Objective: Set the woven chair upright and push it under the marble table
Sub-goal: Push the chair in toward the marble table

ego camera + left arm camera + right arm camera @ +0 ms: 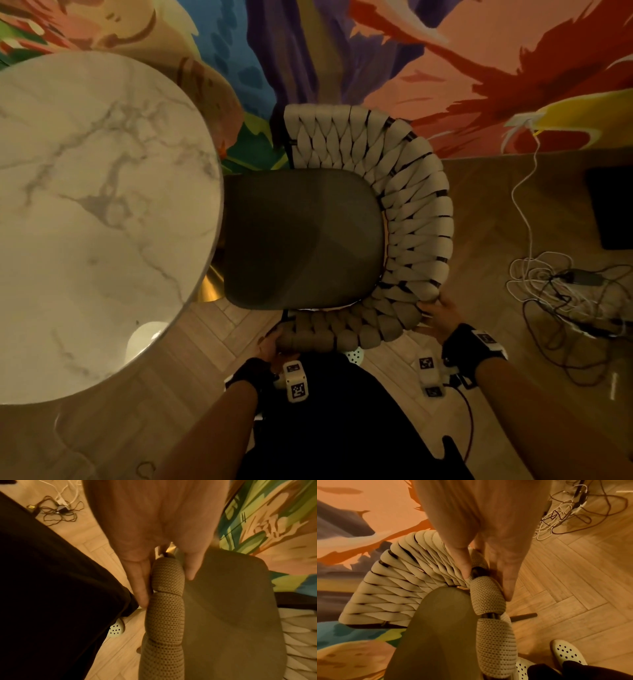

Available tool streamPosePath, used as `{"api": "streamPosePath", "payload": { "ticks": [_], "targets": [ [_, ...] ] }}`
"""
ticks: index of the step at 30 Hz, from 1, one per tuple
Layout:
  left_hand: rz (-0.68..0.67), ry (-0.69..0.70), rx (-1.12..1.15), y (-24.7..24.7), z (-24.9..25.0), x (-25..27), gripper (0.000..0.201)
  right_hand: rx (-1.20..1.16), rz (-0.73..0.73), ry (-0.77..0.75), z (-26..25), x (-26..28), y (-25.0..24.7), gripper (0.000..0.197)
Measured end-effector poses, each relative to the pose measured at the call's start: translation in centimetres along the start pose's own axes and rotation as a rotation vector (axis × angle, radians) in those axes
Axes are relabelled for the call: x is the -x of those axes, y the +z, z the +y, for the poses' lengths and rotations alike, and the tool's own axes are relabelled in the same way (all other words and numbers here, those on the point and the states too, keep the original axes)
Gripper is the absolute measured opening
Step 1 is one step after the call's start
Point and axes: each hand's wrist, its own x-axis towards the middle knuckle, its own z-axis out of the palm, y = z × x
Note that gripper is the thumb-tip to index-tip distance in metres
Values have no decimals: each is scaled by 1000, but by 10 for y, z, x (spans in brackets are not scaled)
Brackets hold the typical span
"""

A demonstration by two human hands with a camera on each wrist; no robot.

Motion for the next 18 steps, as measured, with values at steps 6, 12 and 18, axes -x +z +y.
{"api": "streamPosePath", "payload": {
  "ticks": [6, 12, 18],
  "targets": [
    [31, -17, -41, 3, 25, 10, 56, 110, 105, 42, -19, -3, 19, 55],
    [27, -23, -85, -2, 39, -5, 50, 155, 107, 15, -39, 0, 32, 57],
    [78, 1, -131, -13, 46, -15, 52, 167, 87, 22, -38, -5, 51, 57]
  ]
}}
